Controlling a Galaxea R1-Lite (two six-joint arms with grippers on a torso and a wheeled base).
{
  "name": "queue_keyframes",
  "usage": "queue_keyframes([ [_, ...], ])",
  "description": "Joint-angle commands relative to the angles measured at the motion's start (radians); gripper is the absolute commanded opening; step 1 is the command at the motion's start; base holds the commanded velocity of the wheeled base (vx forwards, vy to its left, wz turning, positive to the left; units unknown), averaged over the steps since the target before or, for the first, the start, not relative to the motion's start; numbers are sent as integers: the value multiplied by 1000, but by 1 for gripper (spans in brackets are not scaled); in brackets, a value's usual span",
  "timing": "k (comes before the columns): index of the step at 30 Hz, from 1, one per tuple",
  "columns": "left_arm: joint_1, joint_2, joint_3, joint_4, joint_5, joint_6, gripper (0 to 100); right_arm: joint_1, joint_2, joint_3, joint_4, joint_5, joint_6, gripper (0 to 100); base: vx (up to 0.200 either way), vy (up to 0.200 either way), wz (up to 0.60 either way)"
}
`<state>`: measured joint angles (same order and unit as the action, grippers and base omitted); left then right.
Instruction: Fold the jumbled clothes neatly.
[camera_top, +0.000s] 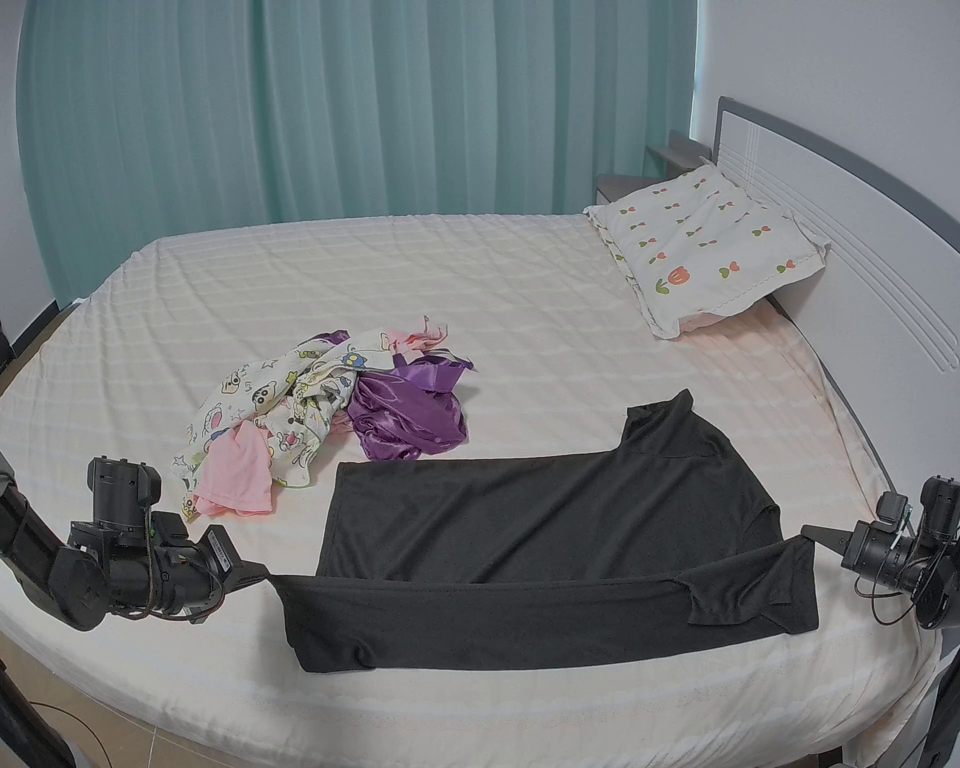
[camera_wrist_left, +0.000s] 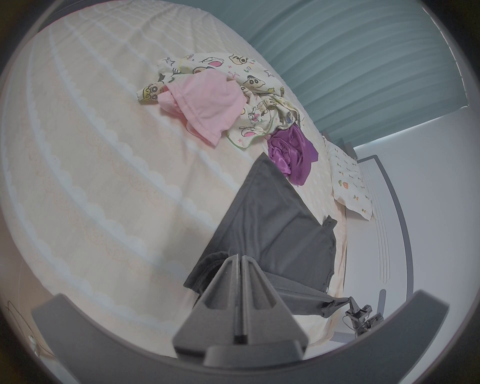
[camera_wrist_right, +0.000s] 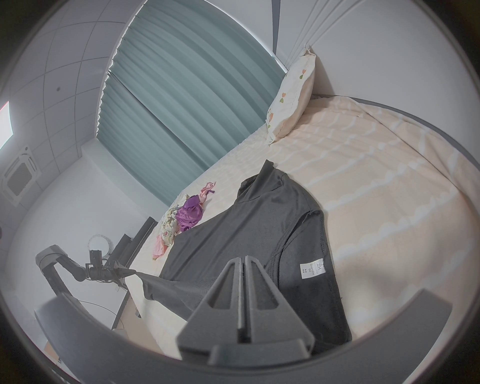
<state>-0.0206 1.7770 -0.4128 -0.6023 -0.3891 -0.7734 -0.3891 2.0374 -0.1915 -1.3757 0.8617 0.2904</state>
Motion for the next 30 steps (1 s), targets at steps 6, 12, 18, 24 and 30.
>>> queue_keyframes([
  [6, 7, 96, -38, -14, 4, -6, 0, 58, 125, -17, -109, -87, 3, 0, 0, 0, 0],
  [12, 5, 157, -41, -89, 7, -32, 0, 78, 185, -29, -172, -118, 12, 0, 0, 0, 0],
  [18, 2, 208, -41, -148, 9, -43, 0, 84, 208, -46, -172, -148, 13, 0, 0, 0, 0],
  [24, 1, 240, -46, -174, 35, -44, 0, 90, 224, -65, -174, -167, 13, 0, 0, 0, 0],
  [30, -5, 286, -46, -215, 69, -44, 0, 99, 234, -103, -174, -191, 52, 0, 0, 0, 0],
])
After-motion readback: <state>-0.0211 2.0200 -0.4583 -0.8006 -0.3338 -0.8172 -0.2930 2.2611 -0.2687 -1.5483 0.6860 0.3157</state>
